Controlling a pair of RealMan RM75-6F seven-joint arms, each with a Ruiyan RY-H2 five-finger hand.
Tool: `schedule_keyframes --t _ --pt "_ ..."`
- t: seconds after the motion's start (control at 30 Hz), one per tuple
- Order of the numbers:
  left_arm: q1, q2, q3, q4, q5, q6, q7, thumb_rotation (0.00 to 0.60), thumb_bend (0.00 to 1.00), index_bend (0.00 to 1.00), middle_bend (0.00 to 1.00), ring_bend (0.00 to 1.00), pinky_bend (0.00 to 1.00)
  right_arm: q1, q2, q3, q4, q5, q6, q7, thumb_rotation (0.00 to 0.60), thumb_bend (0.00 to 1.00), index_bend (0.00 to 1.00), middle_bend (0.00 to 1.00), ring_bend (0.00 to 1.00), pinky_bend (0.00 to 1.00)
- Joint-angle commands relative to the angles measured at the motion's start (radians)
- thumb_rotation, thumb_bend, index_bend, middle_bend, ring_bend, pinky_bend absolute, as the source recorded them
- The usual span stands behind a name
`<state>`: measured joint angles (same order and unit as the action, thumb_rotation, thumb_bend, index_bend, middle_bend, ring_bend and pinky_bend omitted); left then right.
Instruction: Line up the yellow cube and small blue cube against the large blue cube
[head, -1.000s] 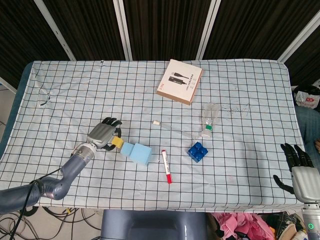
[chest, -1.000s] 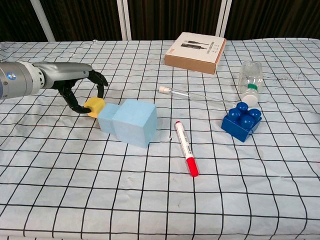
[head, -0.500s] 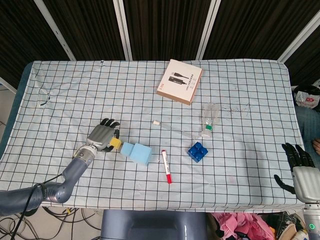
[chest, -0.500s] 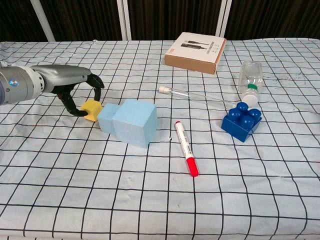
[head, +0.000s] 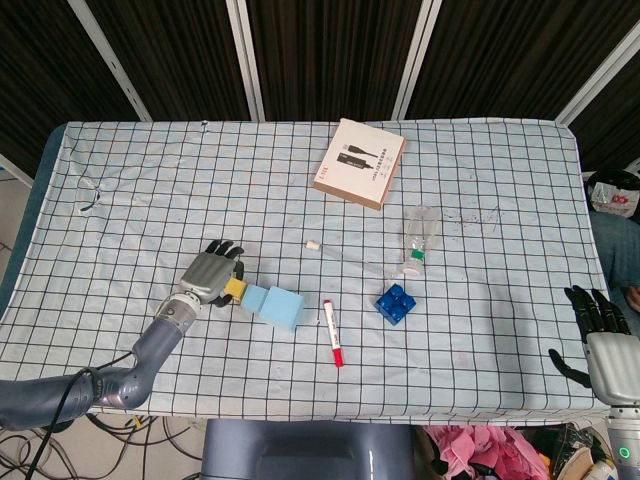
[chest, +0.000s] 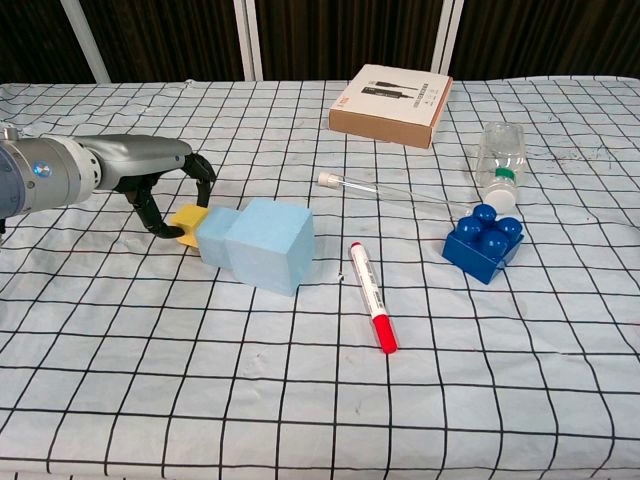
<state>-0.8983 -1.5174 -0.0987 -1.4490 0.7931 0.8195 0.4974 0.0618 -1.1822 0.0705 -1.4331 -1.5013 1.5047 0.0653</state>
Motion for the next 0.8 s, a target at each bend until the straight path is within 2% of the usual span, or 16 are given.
schedule_keyframes --t 0.03,0.8 --pt "-0.006 -0.006 0.001 -0.001 -0.007 0.003 0.011 0.600 0.33 0.44 0.12 0.00 0.00 0.000 0.000 0.000 0.000 0.000 0.000 0.001 0.600 0.22 0.00 0.05 0.00 0.11" --pt "-0.030 -0.025 0.014 -0.007 -0.035 0.015 0.041 0.600 0.32 0.42 0.12 0.00 0.00 0.000 0.002 0.000 0.000 -0.003 0.001 0.003 0.600 0.22 0.00 0.05 0.00 0.11"
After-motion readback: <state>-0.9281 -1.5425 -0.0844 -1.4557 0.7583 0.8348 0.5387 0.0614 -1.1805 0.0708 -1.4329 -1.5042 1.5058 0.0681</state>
